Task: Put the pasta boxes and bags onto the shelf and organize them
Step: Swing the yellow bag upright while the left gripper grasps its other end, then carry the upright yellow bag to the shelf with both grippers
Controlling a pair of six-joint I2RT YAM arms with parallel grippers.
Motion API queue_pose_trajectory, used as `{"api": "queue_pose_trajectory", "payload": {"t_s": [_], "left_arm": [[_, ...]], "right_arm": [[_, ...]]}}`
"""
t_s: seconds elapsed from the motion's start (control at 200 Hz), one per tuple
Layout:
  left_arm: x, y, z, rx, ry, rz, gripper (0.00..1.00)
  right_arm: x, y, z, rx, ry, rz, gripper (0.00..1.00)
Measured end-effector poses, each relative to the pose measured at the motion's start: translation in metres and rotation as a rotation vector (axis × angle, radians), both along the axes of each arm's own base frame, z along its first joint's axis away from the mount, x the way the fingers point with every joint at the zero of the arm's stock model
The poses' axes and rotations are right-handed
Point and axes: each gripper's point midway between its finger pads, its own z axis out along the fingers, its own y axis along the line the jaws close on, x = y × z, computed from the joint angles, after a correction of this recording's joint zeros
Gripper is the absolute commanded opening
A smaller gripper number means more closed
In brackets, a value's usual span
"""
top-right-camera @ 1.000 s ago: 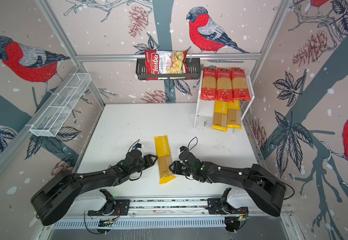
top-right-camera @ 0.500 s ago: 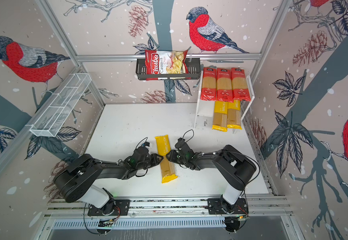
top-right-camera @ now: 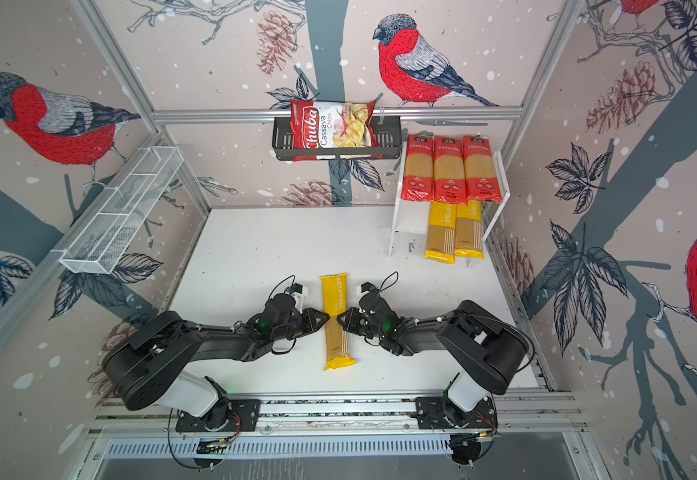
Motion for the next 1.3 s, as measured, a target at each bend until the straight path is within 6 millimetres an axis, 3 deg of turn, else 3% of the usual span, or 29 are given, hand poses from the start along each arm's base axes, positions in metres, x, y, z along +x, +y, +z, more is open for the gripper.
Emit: {"api": "queue_pose_trajectory", "payload": {"t_s": [0.13,0.27,0.36,0.44,0.71,0.931,1.096,1.301], "left_arm": [[0.003,-0.009,0.039,-0.074,-0.082,-0.031,0.38],[0.009,-0.019,0.082,-0.146,-0.169,-0.056,0.56],[0.009,-0.025,0.098,-0.185,-0.196,-0.077,0.64],[0.007,-0.030,0.107,-0.217,-0.211,-0.097,0.69],[-0.010,-0.073,0.129,-0.301,-0.278,-0.211,0.79],[-0.016,-0.100,0.126,-0.336,-0.274,-0.263,0.80],[-0.011,-0.110,0.131,-0.361,-0.293,-0.267,0.81],[-0.001,-0.126,0.134,-0.390,-0.312,-0.284,0.86]], "right_arm": [[-0.006,-0.011,0.025,0.038,-0.032,0.000,0.08],[0.005,-0.030,0.079,0.100,-0.154,-0.044,0.07],[0.013,-0.050,0.110,0.142,-0.218,-0.097,0.06],[0.018,-0.069,0.125,0.148,-0.250,-0.143,0.05],[0.024,-0.132,0.146,0.095,-0.245,-0.350,0.02],[0.026,-0.159,0.154,0.057,-0.250,-0.468,0.02],[0.050,-0.185,0.164,0.015,-0.291,-0.560,0.02],[0.084,-0.214,0.157,0.012,-0.277,-0.634,0.02]]}}
